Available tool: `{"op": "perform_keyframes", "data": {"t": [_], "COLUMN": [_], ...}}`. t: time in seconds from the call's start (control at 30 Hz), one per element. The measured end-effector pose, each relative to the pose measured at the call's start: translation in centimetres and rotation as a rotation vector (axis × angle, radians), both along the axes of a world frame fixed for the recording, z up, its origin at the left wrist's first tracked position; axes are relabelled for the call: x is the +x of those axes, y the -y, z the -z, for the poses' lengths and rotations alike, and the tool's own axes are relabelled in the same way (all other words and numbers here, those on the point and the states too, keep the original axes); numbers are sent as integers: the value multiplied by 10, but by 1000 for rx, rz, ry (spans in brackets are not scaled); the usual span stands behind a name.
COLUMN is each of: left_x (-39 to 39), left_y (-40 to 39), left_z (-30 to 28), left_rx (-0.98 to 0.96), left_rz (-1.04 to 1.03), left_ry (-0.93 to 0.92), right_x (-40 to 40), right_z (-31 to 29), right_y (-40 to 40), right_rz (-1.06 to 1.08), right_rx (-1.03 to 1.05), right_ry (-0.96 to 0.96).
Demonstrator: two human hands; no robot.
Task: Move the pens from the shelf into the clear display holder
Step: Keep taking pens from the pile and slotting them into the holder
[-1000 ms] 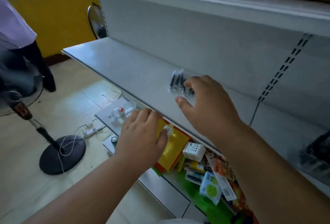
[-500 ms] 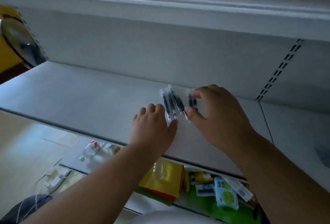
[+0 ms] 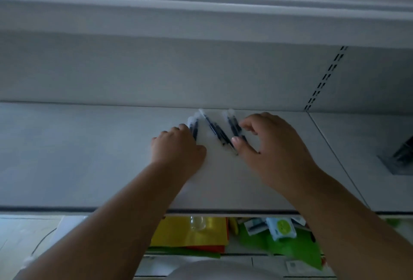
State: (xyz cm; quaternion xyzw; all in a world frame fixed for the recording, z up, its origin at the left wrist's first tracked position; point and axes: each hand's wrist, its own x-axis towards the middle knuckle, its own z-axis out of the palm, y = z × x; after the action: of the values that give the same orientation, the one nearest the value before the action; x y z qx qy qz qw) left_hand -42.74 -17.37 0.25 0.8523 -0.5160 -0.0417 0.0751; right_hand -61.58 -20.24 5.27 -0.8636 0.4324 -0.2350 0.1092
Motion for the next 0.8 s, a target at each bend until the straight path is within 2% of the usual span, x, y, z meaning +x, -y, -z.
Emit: {"op": "perform_keyframes", "data": {"t": [0.23, 0.47, 0.57, 0.73, 0.8], "left_x": [12, 24, 24, 27, 27], "left_y": [17, -10, -28, -50, -58], "left_z": [-7, -9, -7, 0, -3], "left_rx": [116, -107, -251, -440, -471], "left_rz": [42, 50, 25, -103, -97], "left_ry": [21, -253, -443, -1083, -1205], "right_x": [4, 17, 34, 66, 75], "right_z": [8, 13, 18, 29, 33], "right_y": [5, 15, 19, 26, 27], "right_rz": [4, 4, 7, 46, 61], "right_rx": [9, 41, 82, 161, 158], "right_ry": [8, 15, 24, -146, -227]}}
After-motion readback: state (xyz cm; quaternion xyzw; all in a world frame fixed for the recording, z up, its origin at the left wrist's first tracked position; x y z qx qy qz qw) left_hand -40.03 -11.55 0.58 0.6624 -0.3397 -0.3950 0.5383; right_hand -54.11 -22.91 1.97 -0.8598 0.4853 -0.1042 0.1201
